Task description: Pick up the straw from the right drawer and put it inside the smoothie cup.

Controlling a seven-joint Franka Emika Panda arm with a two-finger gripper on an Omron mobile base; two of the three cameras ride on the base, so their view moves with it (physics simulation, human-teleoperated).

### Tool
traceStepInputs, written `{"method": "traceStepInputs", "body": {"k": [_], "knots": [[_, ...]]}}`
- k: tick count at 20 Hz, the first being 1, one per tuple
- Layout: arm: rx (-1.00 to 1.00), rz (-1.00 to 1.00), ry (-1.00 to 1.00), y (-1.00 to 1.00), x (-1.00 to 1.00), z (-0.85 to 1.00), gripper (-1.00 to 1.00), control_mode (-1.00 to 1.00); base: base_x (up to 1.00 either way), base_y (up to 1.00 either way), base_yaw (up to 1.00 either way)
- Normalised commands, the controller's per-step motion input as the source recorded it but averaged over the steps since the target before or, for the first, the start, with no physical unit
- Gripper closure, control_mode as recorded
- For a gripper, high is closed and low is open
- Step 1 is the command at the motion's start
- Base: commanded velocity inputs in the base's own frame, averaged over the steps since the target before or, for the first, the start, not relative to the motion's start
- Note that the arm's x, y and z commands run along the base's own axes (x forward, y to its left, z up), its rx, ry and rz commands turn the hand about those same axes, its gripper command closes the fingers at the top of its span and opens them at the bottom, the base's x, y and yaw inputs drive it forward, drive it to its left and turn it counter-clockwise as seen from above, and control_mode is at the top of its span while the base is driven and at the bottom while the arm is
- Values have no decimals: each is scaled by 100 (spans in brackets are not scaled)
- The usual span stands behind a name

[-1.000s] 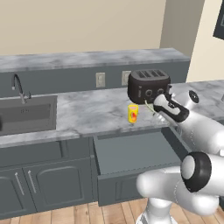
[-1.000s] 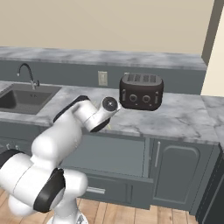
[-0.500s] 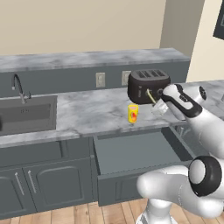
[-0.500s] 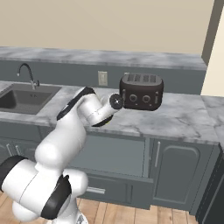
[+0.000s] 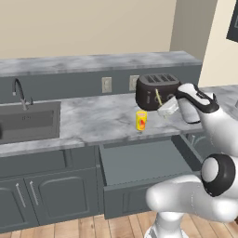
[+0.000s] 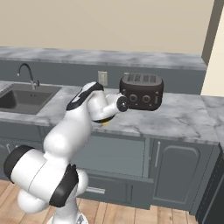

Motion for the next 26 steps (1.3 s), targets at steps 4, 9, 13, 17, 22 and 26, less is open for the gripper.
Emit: {"method": "traceStepInputs", "body": {"k": [4, 9, 13, 17, 22, 26], "knots": [[21, 0, 0, 16, 39, 0, 100, -100, 0, 0, 0], [20, 0, 0, 15, 45, 0, 100, -100, 0, 0, 0], [16, 0, -1, 2, 41, 0, 100, -100, 0, 0, 0], [6, 0, -6, 0, 38, -5, 100, -100, 0, 0, 0], [3, 0, -6, 0, 41, -10, 100, -100, 0, 0, 0], [1, 0, -5, 0, 31, -21, 100, -100, 0, 0, 0]]}}
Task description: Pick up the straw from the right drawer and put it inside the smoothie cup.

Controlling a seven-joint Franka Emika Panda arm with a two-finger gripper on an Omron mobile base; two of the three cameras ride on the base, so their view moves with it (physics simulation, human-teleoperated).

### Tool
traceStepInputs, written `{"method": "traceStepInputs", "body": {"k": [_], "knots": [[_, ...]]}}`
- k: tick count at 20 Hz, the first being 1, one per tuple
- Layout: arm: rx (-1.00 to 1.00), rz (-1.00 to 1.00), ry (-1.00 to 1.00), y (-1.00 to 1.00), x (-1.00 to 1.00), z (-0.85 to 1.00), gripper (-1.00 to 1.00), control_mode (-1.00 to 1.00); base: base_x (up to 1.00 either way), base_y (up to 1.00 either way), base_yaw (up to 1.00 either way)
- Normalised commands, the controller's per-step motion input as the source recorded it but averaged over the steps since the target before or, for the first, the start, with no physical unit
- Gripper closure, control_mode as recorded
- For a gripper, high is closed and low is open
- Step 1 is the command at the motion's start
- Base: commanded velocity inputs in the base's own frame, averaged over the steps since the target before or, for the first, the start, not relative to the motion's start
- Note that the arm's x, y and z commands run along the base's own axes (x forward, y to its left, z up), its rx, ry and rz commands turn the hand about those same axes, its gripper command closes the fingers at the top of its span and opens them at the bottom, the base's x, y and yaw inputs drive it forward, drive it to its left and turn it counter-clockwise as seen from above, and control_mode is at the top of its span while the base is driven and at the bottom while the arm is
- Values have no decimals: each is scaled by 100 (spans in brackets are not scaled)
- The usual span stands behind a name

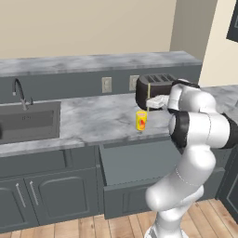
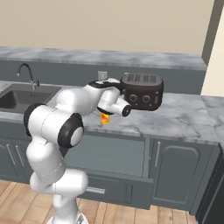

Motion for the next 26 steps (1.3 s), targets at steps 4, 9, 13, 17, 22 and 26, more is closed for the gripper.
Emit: {"method": "traceStepInputs", "body": {"k": [4, 9, 13, 17, 22, 26], "knots": [[0, 0, -1, 0, 18, -27, 100, -100, 0, 0, 0], [0, 0, 0, 0, 16, -20, 100, -100, 0, 0, 0], [0, 0, 0, 0, 21, -10, 100, -100, 0, 0, 0], [0, 0, 0, 0, 26, -11, 100, -100, 0, 0, 0], [0, 0, 0, 0, 23, -16, 100, -100, 0, 0, 0], [0, 0, 0, 0, 24, -19, 100, -100, 0, 0, 0]]}}
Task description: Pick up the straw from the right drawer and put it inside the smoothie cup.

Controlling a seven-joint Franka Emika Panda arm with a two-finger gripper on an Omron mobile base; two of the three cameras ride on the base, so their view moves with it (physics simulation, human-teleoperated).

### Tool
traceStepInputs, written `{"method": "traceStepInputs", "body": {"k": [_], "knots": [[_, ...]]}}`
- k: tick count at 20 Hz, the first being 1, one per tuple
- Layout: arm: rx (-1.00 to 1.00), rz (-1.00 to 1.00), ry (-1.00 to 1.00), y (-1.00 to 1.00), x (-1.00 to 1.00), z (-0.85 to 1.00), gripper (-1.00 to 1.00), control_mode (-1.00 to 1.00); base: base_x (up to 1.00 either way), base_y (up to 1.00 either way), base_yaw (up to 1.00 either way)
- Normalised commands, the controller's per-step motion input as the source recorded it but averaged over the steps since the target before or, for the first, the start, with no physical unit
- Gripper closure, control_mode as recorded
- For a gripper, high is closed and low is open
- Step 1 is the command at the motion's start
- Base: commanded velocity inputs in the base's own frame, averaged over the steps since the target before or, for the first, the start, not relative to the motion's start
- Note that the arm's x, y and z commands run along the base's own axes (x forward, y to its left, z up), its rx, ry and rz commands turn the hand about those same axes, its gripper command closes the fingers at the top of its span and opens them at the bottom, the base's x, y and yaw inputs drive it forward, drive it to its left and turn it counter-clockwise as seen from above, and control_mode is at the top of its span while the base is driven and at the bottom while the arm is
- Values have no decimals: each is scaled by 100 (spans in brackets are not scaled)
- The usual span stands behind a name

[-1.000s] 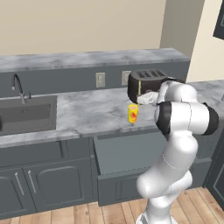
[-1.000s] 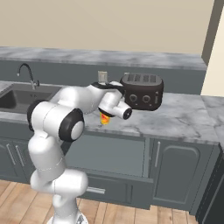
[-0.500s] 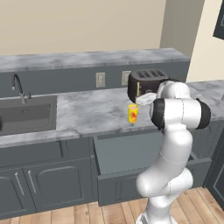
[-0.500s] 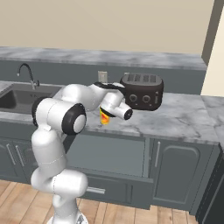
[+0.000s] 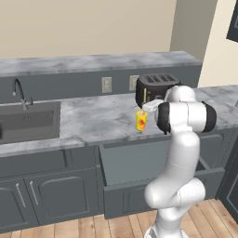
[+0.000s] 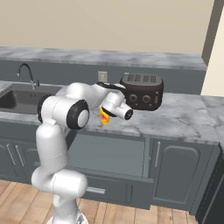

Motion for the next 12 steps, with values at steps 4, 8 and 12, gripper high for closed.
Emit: {"method": "traceStepInputs", "body": {"k": [4, 8, 12], "knots": [[0, 0, 0, 0, 24, -21, 100, -100, 0, 0, 0], [0, 0, 0, 0, 22, -19, 100, -100, 0, 0, 0], [0, 0, 0, 0, 21, -15, 100, -100, 0, 0, 0]]}}
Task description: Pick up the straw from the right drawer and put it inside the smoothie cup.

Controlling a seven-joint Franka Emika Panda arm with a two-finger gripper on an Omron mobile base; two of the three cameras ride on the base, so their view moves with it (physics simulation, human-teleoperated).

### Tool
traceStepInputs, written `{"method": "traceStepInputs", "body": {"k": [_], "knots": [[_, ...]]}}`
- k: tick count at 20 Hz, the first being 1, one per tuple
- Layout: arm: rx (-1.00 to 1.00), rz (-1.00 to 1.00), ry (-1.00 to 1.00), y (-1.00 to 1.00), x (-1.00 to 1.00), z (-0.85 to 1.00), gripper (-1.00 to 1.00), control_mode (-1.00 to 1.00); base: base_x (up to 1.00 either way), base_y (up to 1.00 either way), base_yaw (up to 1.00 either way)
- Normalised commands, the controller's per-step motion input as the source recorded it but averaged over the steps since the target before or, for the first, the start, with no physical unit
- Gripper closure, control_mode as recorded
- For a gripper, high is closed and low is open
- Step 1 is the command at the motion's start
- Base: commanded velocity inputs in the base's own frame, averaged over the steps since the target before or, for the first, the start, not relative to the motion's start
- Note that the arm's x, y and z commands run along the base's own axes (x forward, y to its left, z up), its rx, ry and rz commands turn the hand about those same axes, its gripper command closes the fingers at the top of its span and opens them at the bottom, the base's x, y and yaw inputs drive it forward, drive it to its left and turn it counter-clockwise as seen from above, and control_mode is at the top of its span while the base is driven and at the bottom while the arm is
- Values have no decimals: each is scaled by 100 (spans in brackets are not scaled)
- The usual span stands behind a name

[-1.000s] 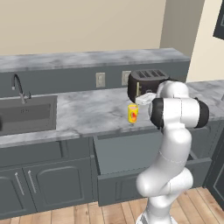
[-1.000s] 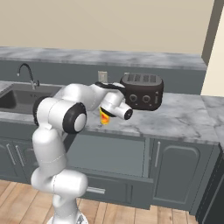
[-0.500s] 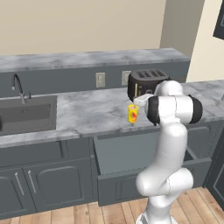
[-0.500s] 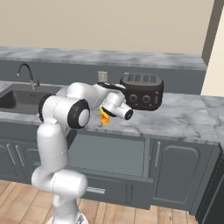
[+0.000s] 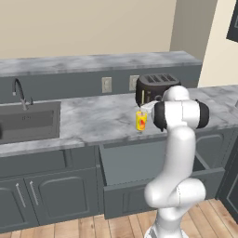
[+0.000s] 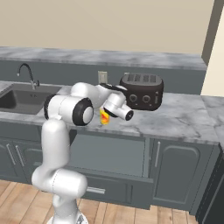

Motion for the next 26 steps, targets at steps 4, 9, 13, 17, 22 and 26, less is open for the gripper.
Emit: {"method": "traceStepInputs", "body": {"k": [4, 9, 13, 17, 22, 26], "knots": [[0, 0, 0, 0, 20, -14, 100, -100, 0, 0, 0], [0, 0, 0, 0, 13, -14, 100, -100, 0, 0, 0], [0, 0, 0, 0, 11, -14, 100, -100, 0, 0, 0], [0, 0, 0, 0, 3, -10, 100, -100, 0, 0, 0], [0, 0, -1, 0, -7, -1, -100, -100, 0, 0, 0], [-1, 0, -4, 0, -27, 0, -100, -100, 0, 0, 0]]}}
